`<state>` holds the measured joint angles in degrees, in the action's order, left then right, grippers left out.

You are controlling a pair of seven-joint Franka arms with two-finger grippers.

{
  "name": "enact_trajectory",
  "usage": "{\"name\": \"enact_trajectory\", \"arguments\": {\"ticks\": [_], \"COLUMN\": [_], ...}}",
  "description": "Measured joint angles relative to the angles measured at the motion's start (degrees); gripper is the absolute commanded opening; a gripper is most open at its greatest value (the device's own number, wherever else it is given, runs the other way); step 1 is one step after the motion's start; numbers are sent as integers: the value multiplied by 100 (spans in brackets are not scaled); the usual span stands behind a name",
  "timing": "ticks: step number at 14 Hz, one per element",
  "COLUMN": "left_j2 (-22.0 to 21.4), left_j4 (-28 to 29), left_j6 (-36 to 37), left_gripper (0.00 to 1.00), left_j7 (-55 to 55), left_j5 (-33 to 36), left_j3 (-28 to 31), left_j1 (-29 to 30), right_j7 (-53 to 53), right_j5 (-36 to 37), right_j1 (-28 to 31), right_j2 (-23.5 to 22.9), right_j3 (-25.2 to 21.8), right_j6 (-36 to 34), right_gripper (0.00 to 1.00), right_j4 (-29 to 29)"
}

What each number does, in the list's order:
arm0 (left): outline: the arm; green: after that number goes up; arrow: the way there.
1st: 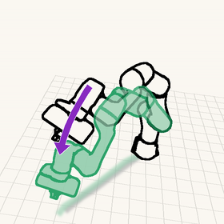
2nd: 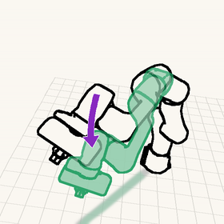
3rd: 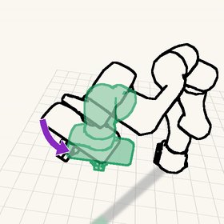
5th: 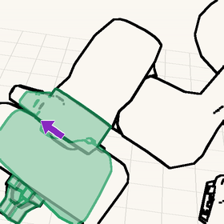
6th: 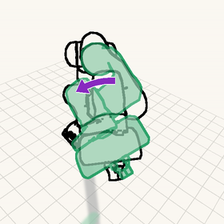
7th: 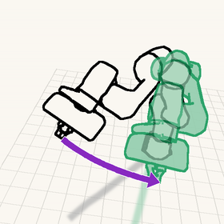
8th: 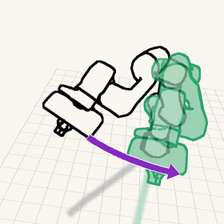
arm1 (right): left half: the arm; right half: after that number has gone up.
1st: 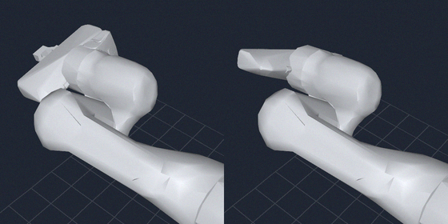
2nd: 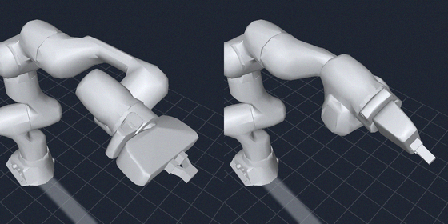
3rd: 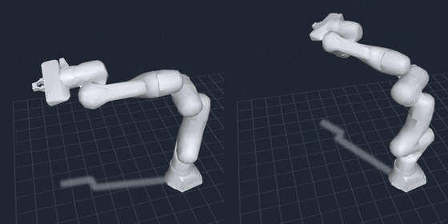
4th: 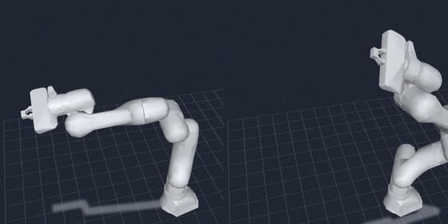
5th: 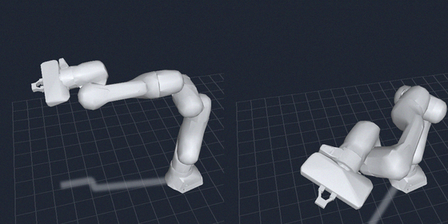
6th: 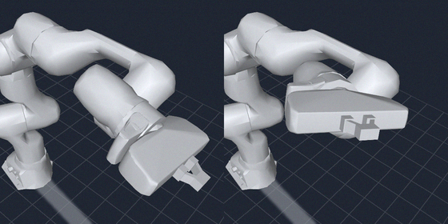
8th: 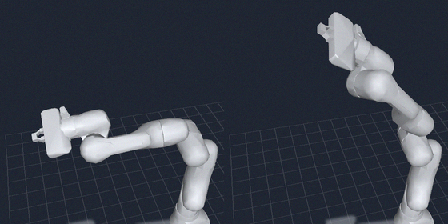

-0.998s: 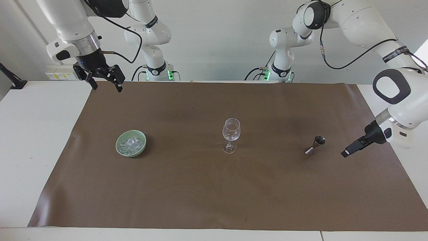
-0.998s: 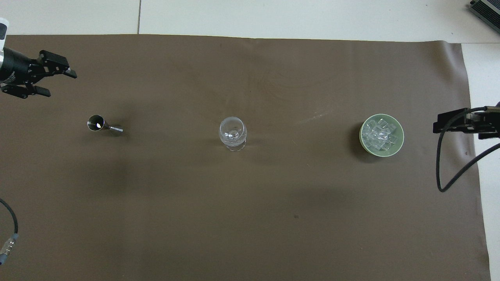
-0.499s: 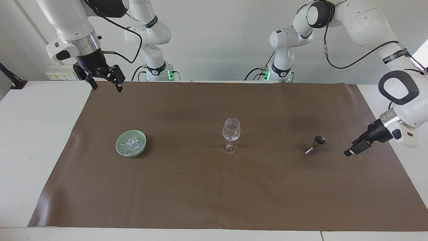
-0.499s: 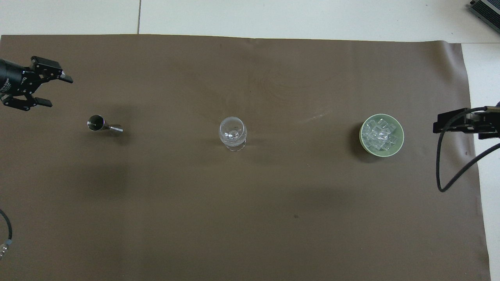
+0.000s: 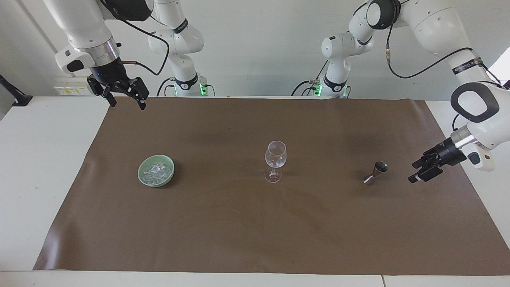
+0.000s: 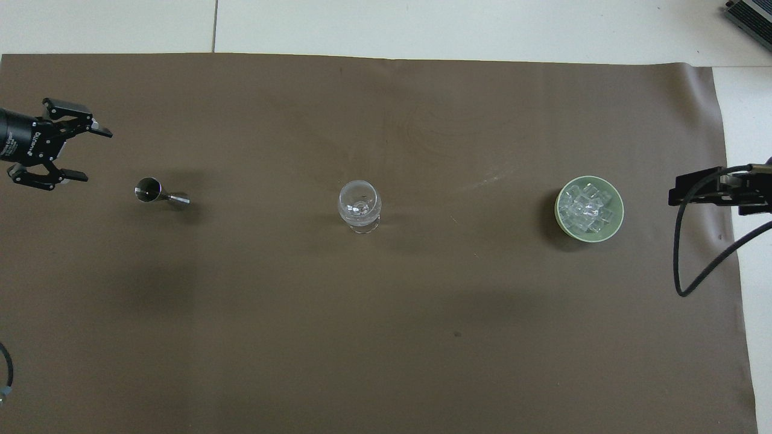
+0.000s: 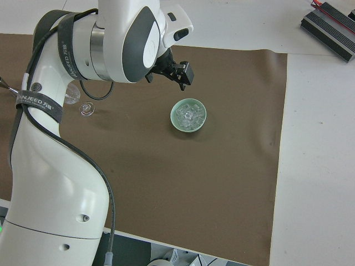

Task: Pour wine and add ice with both arms
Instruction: 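Lift the silver cup off the mat with the left gripper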

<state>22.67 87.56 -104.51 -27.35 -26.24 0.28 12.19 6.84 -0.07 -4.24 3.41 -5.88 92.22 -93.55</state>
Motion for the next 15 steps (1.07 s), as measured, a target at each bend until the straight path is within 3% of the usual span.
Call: {"name": "enact_trajectory", "arguments": {"ticks": [7,15], "left_j2": [-5,-13], "left_j4": [393,1302], "left_j6": [419,340], "left_gripper": [100,100], "left_j7": [-1362,-1852], "left_j5": [-831,-2171], "left_j3": [2,3], "left_j1": [439,925], "right_j7": [0,0], "right_j5": [0,0], "right_j1": [0,0], "right_j2": [0,0], "right_j3": [0,0], "right_j6": [0,0], "right_gripper": [100,100], "right_j4": [0,0]}}
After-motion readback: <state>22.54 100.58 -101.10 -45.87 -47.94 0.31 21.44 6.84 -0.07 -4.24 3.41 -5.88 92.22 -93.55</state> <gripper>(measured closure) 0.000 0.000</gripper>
